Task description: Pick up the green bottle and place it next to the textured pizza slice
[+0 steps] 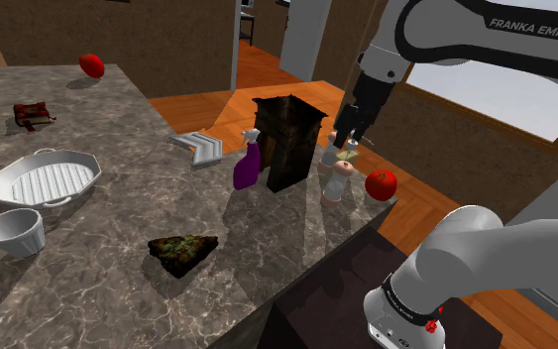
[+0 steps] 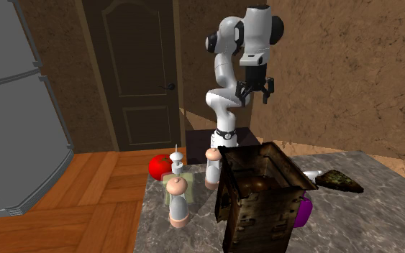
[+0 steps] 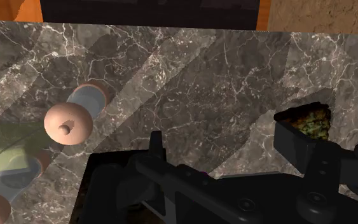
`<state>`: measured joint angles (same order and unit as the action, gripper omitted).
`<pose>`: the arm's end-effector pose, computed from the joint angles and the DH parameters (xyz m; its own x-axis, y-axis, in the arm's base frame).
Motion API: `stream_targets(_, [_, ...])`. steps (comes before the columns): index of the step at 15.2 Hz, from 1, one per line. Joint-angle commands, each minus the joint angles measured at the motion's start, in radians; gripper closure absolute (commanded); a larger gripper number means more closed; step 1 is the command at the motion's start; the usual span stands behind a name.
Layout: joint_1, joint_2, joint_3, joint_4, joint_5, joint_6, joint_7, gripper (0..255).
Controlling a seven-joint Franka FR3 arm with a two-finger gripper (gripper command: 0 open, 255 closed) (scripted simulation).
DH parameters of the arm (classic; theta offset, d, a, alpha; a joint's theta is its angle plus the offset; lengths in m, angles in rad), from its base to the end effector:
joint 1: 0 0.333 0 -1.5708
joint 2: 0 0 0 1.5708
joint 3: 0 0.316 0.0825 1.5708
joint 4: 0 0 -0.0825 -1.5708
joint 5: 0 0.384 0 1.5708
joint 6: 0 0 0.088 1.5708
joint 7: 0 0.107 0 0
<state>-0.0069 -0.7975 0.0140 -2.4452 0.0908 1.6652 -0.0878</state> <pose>0.3106 0.0121 0.5604 0.9963 0.0819 0.0241 0.0836 -0.9934 -0.0786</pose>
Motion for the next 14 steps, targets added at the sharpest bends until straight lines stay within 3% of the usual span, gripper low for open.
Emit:
stream_targets(1, [0.0, 0.0, 0.0, 0.0, 0.0, 0.0, 0.0, 0])
stream_targets(14, [-0.113, 0.257, -0.177, 0.027, -0.188, 0.245, -0.205, 0])
